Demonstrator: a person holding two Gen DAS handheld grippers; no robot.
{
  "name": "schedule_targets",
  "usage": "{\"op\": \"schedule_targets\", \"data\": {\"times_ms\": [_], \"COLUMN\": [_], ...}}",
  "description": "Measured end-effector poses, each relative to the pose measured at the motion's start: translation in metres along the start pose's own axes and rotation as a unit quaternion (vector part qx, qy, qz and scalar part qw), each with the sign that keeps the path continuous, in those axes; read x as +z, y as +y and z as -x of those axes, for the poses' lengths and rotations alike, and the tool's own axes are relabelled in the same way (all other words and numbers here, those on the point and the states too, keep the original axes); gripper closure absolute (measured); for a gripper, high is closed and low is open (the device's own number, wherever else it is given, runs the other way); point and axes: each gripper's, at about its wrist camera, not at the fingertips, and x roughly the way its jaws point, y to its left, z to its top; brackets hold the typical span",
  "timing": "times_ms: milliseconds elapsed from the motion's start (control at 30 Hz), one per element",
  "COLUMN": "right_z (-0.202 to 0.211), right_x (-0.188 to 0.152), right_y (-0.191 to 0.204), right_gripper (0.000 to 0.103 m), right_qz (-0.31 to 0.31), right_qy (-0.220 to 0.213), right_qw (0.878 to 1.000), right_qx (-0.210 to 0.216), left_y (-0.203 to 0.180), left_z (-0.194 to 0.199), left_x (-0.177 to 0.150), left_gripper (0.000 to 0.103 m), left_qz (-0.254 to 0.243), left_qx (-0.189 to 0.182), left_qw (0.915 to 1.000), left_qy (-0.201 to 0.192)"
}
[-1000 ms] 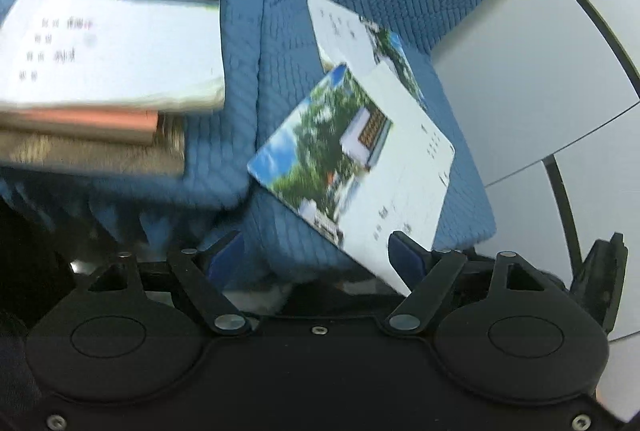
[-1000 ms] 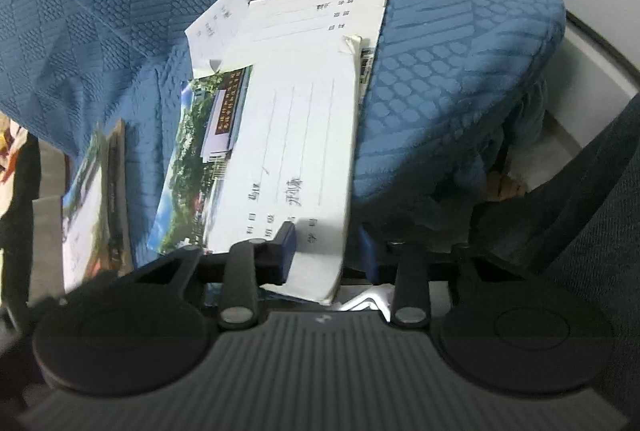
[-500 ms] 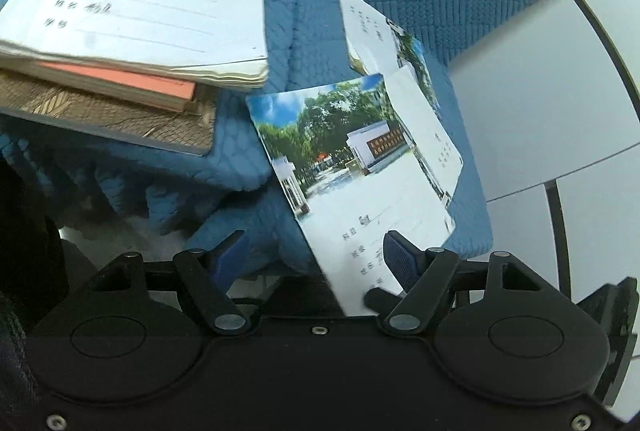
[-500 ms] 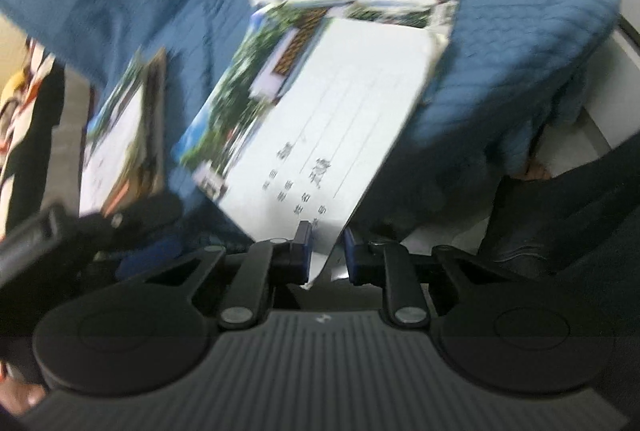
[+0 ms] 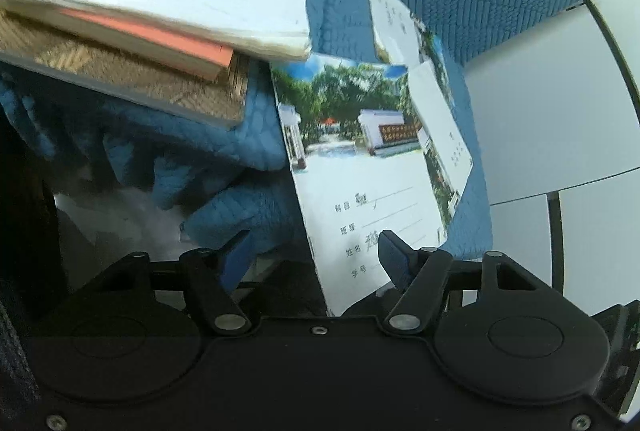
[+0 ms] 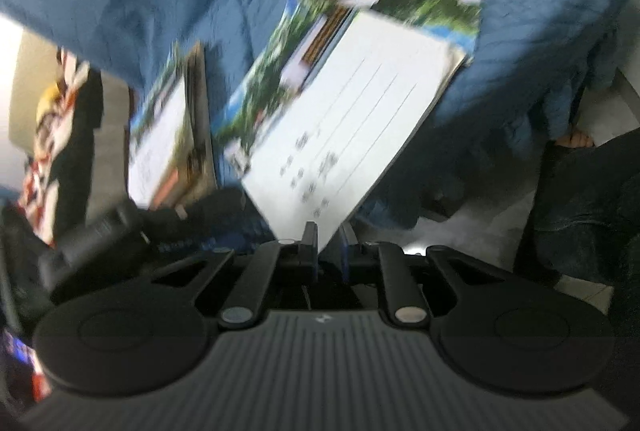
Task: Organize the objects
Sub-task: 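Lift the postcards up on their edge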
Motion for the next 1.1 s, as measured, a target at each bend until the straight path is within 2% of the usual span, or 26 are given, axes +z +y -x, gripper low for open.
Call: {"op": "schedule_targets", "data": {"times_ms": [100,167,200,267,367,433,467,567,767,833,967,1100], "right_z": [0.007,0.009,0.01,0.011,0.013,0.011,0.01,0.006,0.001,-0.001,-0.004,-0.006], "right_x": [0.008,0.01,0.011,0.013,0.015,0.015,0.016,0.016,0.019,0.02,0.02,0.019], "right_y": [-0.01,-0.018,-0.022,-0.029,-0.033,-0.031,-0.03,-0.031,-0.043,-0.043,-0.041,-0.037], "right_gripper": [0.084,0.072,0.07,0.059,0.045,0.04,0.037,0.037,0.037,0.037,0.037,0.037], "right_qz": [-0.008,-0.02,-0.026,-0.042,-0.05,-0.042,-0.038,-0.036,-0.075,-0.083,-0.084,-0.087], "right_qy": [-0.02,-0.027,-0.03,-0.031,-0.038,-0.037,-0.035,-0.033,-0.029,-0.028,-0.019,-0.014], "right_qw": [1.0,0.999,0.999,0.998,0.997,0.997,0.998,0.997,0.994,0.993,0.992,0.991], "right_qx": [-0.006,-0.004,0.002,0.02,0.041,0.045,0.046,0.053,0.071,0.079,0.088,0.105], "left_y": [0.003,0.004,0.005,0.006,0.007,0.009,0.01,0.016,0.026,0.027,0.018,0.016], "left_z": [-0.01,-0.016,-0.02,-0.028,-0.037,-0.041,-0.043,-0.05,-0.046,-0.041,-0.027,-0.017], "left_x": [-0.001,-0.002,-0.003,-0.005,-0.008,-0.009,-0.01,-0.012,-0.014,-0.015,-0.012,-0.01], "left_gripper": [0.046,0.051,0.052,0.062,0.064,0.068,0.073,0.083,0.098,0.099,0.099,0.099], "left_qz": [0.014,0.021,0.026,0.036,0.054,0.066,0.073,0.097,0.135,0.138,0.099,0.098], "left_qx": [-0.007,-0.01,-0.011,-0.015,-0.031,-0.043,-0.048,-0.07,-0.098,-0.112,-0.122,-0.129], "left_qw": [0.9998,0.9994,0.9992,0.9983,0.9965,0.995,0.9941,0.99,0.9825,0.9807,0.9847,0.9843], "left_qy": [0.015,0.024,0.03,0.043,0.055,0.061,0.065,0.074,0.082,0.083,0.076,0.071]}}
